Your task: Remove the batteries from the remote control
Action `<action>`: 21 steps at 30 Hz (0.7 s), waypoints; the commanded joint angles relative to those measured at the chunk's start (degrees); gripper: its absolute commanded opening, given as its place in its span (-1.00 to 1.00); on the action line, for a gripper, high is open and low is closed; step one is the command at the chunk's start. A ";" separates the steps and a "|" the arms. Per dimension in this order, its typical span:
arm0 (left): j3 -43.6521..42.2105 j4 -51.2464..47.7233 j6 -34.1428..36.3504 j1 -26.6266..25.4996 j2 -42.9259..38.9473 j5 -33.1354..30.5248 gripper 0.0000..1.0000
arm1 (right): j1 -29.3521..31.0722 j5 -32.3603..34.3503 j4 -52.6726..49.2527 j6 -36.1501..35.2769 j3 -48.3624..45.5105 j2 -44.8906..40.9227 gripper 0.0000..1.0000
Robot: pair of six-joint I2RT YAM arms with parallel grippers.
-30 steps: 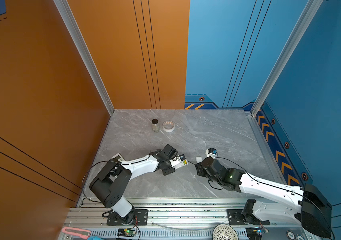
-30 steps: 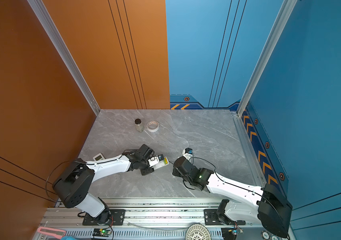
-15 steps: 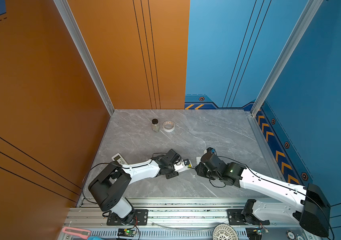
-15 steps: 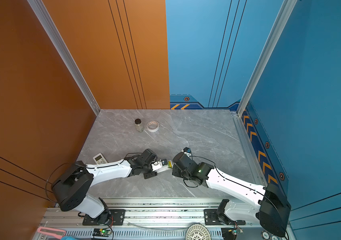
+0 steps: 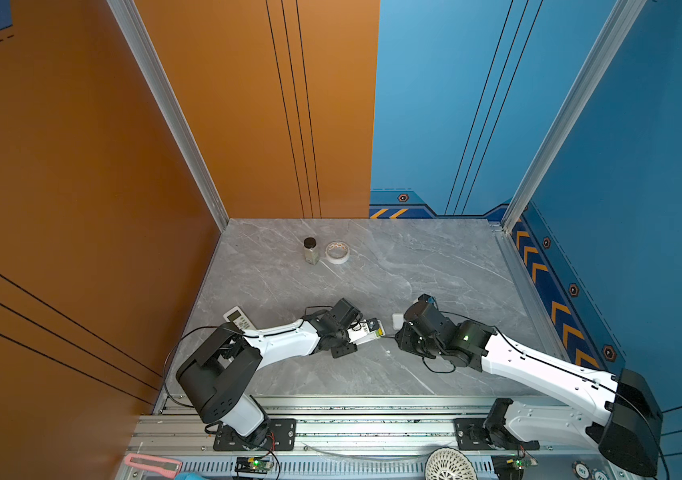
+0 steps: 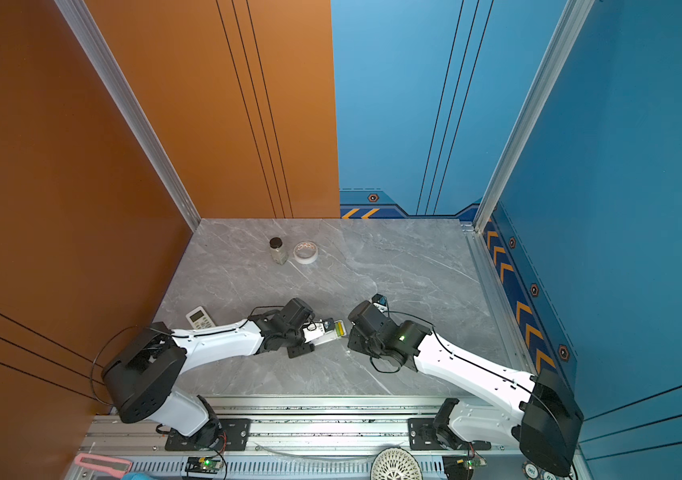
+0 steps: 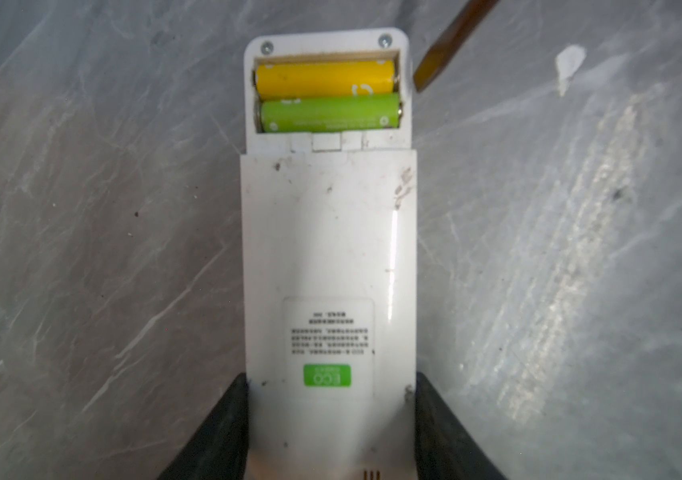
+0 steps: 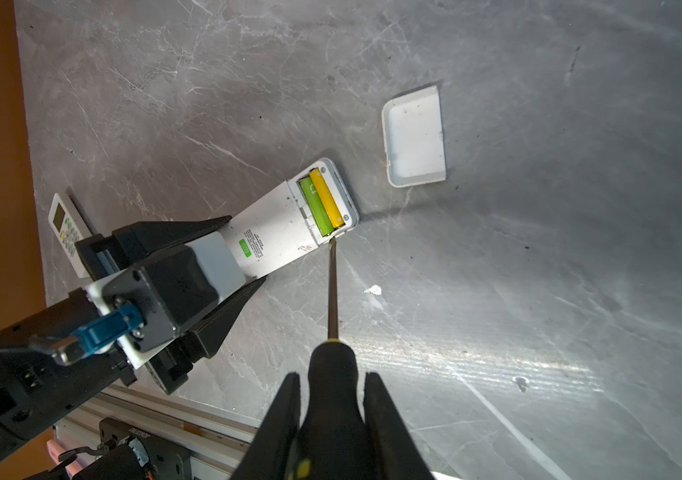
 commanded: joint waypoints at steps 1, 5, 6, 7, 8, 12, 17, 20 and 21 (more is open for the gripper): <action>-2.94 -3.74 0.49 -0.49 2.16 -2.28 -0.76 | -0.77 -0.07 -0.30 1.35 1.01 -0.41 -1.00; -3.14 -3.46 0.35 -0.61 2.04 -2.68 -0.76 | -1.07 -0.82 1.10 1.53 1.23 0.44 -1.00; -3.23 -3.39 0.39 -0.62 1.98 -2.76 -0.76 | -1.12 -1.04 1.42 1.65 1.10 0.73 -1.00; -3.27 -3.27 0.35 -0.67 1.96 -2.81 -0.76 | -1.20 -1.27 1.54 1.72 1.08 0.98 -1.00; -3.35 -3.21 0.35 -0.70 1.88 -2.86 -0.76 | -1.07 -1.48 1.70 1.82 1.19 1.22 -1.00; -3.49 -3.06 0.36 -0.79 1.73 -2.99 -0.76 | -1.05 -1.88 2.92 2.76 0.93 1.53 -1.00; -3.61 -2.75 0.35 -0.79 1.69 -3.21 -0.76 | -1.12 -2.07 1.46 3.48 1.28 2.06 -1.00; -3.71 -2.67 0.27 -0.79 1.52 -3.21 -0.76 | -1.09 -1.95 1.28 4.07 1.01 2.23 -1.00; -3.78 -2.66 0.27 -0.78 1.44 -3.21 -0.76 | -1.11 -1.89 0.85 4.16 1.14 2.44 -1.00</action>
